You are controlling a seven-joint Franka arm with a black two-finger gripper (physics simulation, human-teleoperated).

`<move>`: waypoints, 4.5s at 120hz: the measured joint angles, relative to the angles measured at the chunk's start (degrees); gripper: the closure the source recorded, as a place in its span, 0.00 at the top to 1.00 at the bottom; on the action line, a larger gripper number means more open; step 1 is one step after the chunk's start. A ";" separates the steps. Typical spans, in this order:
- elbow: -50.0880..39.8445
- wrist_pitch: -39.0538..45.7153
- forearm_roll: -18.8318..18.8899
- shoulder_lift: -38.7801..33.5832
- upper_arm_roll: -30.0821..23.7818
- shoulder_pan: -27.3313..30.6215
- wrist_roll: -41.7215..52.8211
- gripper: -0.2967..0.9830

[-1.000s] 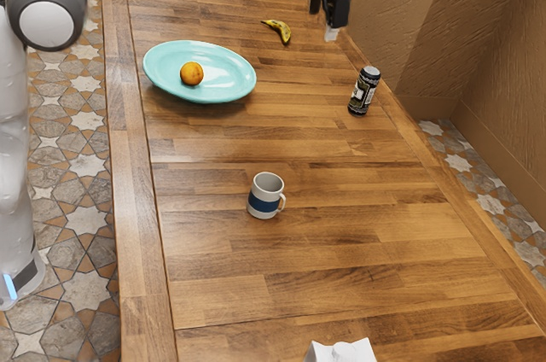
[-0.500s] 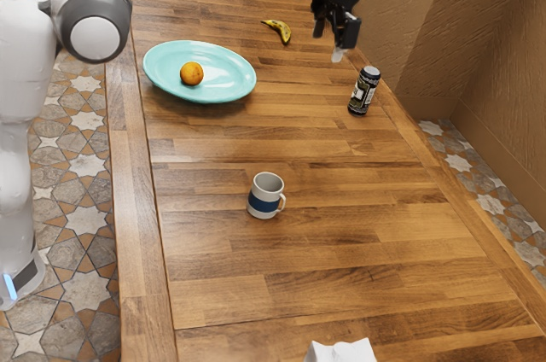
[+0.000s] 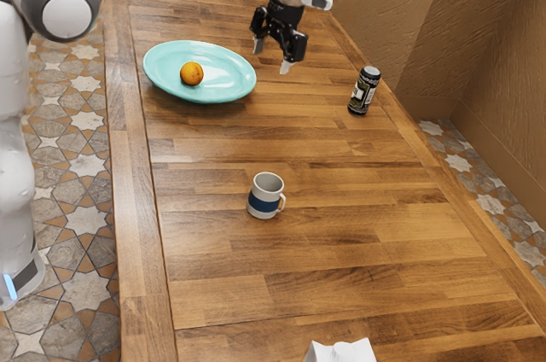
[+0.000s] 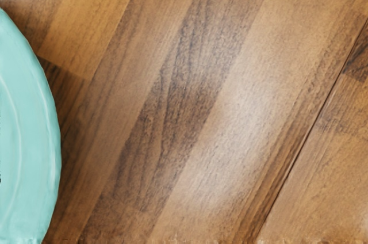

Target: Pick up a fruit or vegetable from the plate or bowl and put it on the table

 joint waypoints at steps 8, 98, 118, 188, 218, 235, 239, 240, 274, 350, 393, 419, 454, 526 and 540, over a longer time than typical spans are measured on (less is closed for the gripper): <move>-4.35 3.03 0.02 -2.69 0.62 0.71 -0.61 0.77; -9.67 10.90 2.46 1.28 11.42 13.66 -2.04 0.77; -10.25 11.69 0.54 1.36 11.15 7.48 -2.00 0.77; -11.34 11.86 1.35 1.16 11.84 8.47 -1.89 0.77; -12.59 12.19 1.41 1.35 12.24 7.43 -1.85 0.77; -13.41 12.41 1.38 1.26 12.25 7.50 -1.83 0.77; -13.60 12.46 1.37 1.15 12.25 7.74 -1.83 0.77; -13.63 12.47 1.37 1.12 12.25 7.81 -1.83 0.77; -14.66 12.57 1.35 0.21 12.31 10.77 -1.80 0.77; -14.53 15.78 -0.12 4.44 12.24 12.46 -1.82 0.77; -14.70 17.24 -0.87 6.23 12.25 12.50 -1.83 0.77; -14.70 17.70 -1.95 7.24 12.25 12.51 -1.85 0.72; -14.64 17.91 -2.33 6.76 12.04 12.54 -2.11 0.45; -0.28 11.86 -0.56 0.66 -13.21 18.12 -1.26 0.46; 1.59 10.30 0.47 1.57 -14.08 6.54 -1.07 0.46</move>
